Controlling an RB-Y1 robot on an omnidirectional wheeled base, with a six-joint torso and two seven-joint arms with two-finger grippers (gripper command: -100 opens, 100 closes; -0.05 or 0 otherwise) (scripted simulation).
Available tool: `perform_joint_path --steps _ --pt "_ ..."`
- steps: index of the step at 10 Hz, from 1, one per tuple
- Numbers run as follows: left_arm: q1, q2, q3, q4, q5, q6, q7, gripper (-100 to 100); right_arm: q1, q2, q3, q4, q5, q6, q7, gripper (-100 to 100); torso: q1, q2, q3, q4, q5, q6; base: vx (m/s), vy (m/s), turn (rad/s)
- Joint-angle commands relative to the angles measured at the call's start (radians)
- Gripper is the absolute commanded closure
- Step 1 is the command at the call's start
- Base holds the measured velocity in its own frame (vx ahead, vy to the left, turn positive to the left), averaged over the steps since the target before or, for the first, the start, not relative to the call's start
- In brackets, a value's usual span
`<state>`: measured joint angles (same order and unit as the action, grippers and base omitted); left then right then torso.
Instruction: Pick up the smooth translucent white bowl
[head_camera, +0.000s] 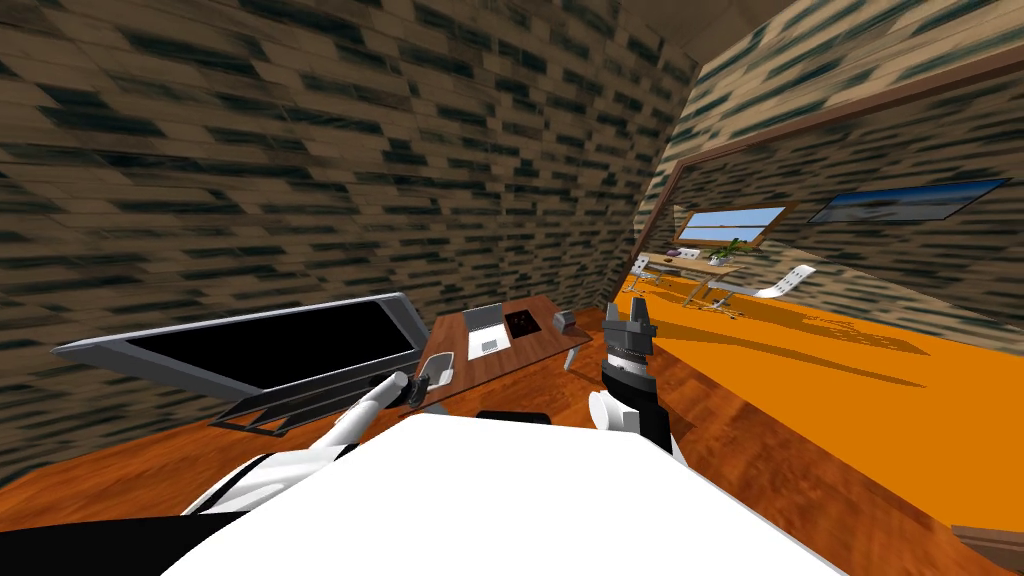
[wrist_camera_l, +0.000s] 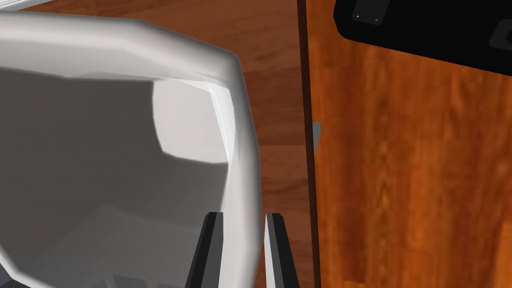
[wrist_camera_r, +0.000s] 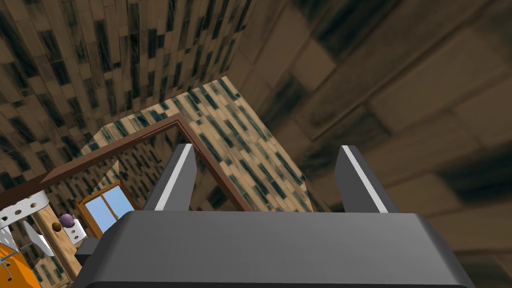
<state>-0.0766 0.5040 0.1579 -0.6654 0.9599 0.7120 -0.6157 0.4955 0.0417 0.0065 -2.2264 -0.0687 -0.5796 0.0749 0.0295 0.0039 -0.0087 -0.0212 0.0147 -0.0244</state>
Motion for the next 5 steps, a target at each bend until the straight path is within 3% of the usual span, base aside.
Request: perform_joint_path --steps 1,3,5 --pt "-0.05 -0.049 -0.004 -0.001 -0.05 0.022 0.05 100 0.0 0.0 0.0 0.0 0.0 0.0 0.0 0 0.0 0.0 0.0 0.0 0.0 0.0 -0.088 0.077 0.058" --pt "-0.071 -0.049 -0.004 0.0 -0.078 0.022 0.053 100 0.0 0.0 0.0 0.0 0.0 0.0 0.0 0 0.005 0.002 0.001 0.001 0.003 0.003 -0.085 0.081 -0.006" --pt "-0.071 -0.049 -0.004 -0.001 -0.125 0.022 0.083 100 0.0 0.0 0.0 0.0 0.0 0.0 0.0 0 0.0 -0.002 -0.001 -0.001 0.002 0.002 -0.006 -0.001 0.0"
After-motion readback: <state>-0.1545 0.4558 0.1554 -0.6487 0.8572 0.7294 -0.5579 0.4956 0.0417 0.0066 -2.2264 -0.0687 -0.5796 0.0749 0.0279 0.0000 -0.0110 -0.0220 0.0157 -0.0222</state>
